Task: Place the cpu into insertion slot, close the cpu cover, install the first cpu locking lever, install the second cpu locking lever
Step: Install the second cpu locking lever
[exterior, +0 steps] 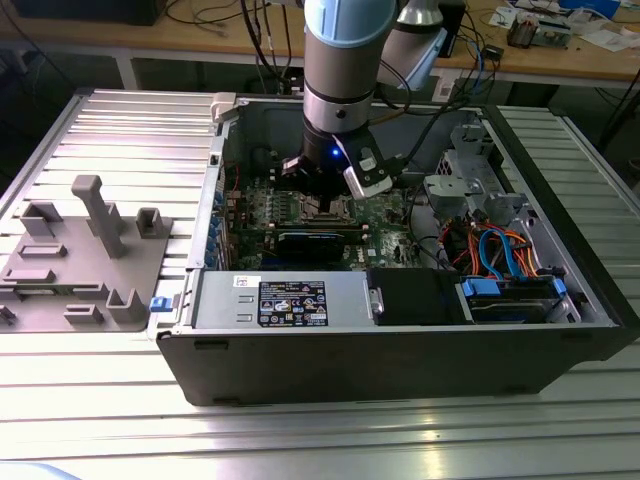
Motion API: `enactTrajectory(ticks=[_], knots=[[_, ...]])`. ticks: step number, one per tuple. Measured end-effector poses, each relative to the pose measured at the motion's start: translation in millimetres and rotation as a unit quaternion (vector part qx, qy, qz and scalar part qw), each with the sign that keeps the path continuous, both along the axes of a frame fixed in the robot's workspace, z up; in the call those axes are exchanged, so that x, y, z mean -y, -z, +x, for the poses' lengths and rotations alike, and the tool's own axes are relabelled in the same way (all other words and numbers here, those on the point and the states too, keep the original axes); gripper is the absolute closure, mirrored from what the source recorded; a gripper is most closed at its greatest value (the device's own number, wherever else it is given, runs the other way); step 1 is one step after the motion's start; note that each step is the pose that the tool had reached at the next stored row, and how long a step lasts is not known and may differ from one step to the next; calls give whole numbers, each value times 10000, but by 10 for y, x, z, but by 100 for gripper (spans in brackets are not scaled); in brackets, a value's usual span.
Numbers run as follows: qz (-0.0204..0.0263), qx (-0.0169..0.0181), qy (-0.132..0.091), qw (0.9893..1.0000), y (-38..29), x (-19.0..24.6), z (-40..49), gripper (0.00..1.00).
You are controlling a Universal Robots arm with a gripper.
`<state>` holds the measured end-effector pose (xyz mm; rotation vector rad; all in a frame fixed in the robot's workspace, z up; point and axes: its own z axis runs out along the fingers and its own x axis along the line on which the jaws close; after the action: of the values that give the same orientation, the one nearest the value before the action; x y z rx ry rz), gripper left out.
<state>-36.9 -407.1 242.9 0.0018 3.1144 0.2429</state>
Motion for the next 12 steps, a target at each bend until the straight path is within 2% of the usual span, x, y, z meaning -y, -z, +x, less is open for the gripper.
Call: enactTrajectory(ticks=[7, 9, 12], knots=[[2, 0, 0, 10000, 1, 0, 0, 89], [36, 0, -1, 10000, 1, 5, 1, 89], [141, 0, 0, 9999, 1, 17, 0, 89]])
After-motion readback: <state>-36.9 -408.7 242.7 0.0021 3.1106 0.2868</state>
